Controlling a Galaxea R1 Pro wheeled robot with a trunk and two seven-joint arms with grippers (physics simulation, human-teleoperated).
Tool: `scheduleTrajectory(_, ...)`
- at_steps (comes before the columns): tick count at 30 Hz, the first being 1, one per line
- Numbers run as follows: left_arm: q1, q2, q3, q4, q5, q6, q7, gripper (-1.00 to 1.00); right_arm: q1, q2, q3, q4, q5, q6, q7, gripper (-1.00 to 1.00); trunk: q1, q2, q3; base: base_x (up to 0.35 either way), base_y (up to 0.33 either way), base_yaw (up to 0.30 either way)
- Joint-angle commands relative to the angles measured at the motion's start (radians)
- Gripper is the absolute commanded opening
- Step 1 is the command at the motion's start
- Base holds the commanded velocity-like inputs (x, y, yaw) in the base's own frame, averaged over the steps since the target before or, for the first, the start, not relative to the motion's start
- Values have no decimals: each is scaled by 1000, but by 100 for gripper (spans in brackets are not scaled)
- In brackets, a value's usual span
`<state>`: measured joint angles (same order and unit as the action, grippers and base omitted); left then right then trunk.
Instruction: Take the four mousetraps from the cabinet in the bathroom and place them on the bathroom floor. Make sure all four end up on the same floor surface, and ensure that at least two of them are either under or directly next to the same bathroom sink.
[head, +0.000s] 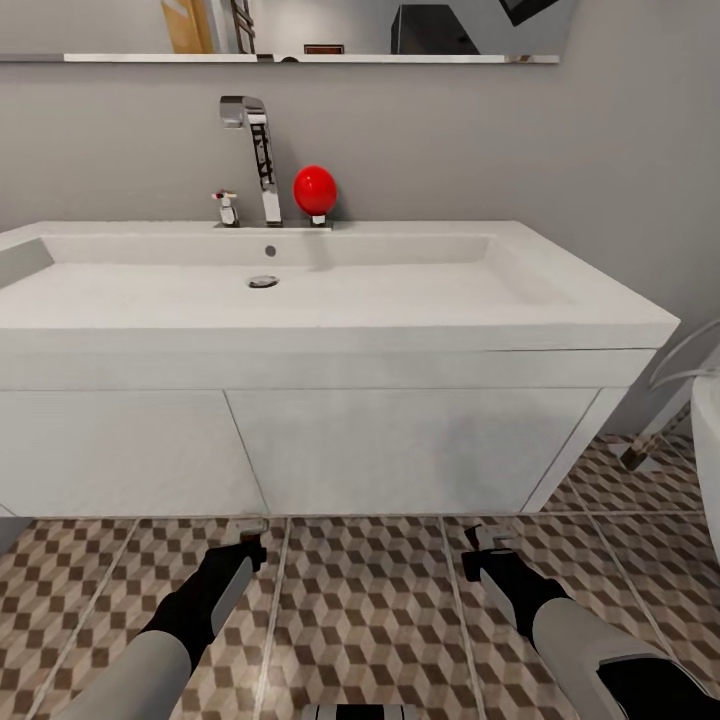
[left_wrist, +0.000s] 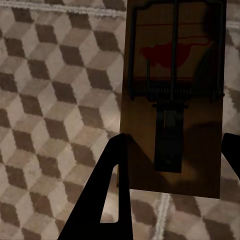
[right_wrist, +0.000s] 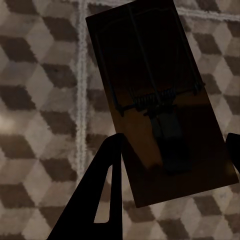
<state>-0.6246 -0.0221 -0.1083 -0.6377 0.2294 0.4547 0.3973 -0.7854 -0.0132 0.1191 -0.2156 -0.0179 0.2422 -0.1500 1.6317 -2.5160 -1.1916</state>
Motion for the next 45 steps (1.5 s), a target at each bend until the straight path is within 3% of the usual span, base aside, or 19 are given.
scheduleTrajectory(1, -9, 0, -7, -8, 11, -1, 6, -100, 0, -1, 8, -2, -2, 8, -4, -100, 0, 0, -1, 0, 0, 0)
scheduleTrajectory(14, -9, -3, -7, -11, 11, -1, 9, -100, 0, -1, 8, -2, -2, 8, -4, -100, 0, 0, -1, 0, 0, 0)
scheduleTrajectory(29, -9, -3, -8, -11, 11, 0, 9, -100, 0, -1, 9, -2, -2, 8, -3, -100, 7, -4, -59, 0, 0, 0)
scheduleTrajectory(38, -9, -2, -7, -11, 11, 0, 9, -100, 0, -1, 10, -2, -2, 8, -3, -100, 7, -4, -59, 0, 0, 0)
scheduleTrajectory(45, -9, -2, -7, -10, 11, 0, 9, -100, 0, -1, 10, -2, -1, 8, -3, -100, 10, -5, -86, 0, 0, 0)
